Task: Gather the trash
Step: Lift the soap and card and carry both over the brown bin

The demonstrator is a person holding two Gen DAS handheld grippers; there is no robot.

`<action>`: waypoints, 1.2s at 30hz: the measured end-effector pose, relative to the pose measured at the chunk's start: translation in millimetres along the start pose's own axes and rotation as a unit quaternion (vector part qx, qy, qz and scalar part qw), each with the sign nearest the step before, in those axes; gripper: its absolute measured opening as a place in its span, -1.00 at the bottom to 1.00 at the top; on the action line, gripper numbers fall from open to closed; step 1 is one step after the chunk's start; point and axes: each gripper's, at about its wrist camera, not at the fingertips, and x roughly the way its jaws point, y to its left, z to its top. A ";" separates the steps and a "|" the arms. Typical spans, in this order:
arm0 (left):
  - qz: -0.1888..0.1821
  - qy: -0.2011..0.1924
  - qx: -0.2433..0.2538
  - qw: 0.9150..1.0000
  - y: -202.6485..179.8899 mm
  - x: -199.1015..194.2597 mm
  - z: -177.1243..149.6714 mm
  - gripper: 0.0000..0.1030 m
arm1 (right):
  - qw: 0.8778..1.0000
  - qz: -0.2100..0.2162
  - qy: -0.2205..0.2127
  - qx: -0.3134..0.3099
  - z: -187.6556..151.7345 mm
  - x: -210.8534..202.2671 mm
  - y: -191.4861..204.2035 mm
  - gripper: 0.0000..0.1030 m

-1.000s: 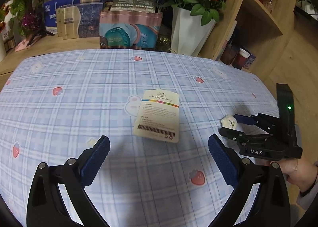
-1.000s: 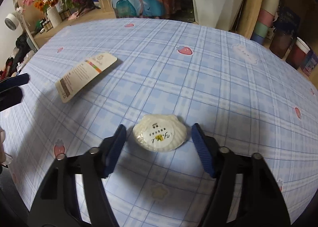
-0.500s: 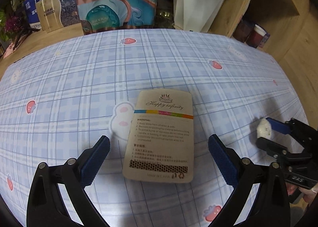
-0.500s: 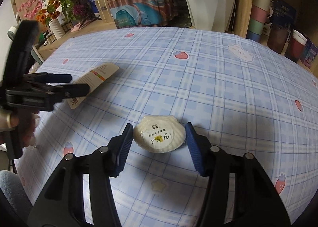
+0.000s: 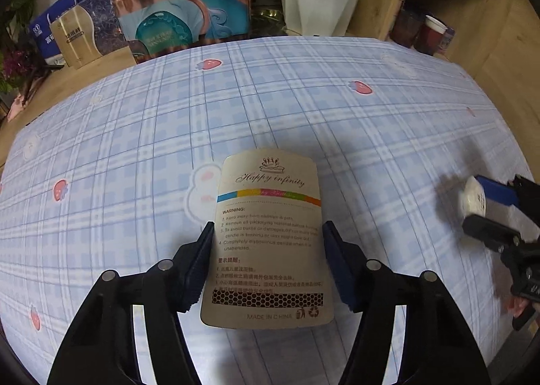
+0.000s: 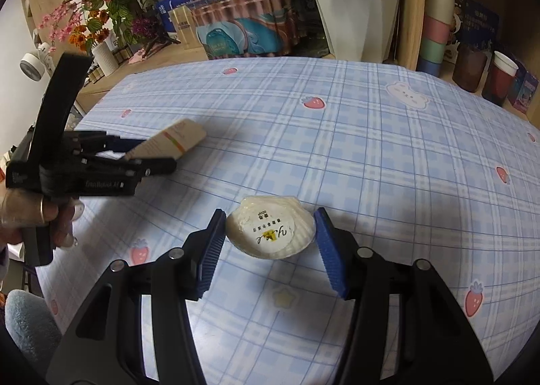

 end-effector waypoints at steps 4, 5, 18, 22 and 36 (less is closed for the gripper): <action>-0.012 -0.016 -0.004 1.000 -3.6 -26.0 -15.5 0.17 | 1.000 0.002 -0.010 -0.011 -2.2 -17.9 12.4 0.06; -0.012 -0.024 -0.003 1.000 -4.6 -35.9 -20.7 0.17 | 1.000 0.001 -0.012 -0.012 -3.1 -21.7 14.4 0.06; -0.018 -0.096 -0.002 0.995 -27.2 -149.8 -78.5 0.18 | 0.999 0.007 -0.040 -0.007 -35.3 -91.1 50.2 0.06; -0.031 -0.119 -0.012 0.992 -36.7 -189.3 -104.3 0.18 | 0.999 0.006 -0.050 -0.006 -52.9 -115.9 62.5 0.06; -0.070 -0.171 -0.032 0.982 -73.8 -284.9 -195.1 0.18 | 0.997 0.005 -0.072 -0.022 -116.6 -188.7 110.7 0.06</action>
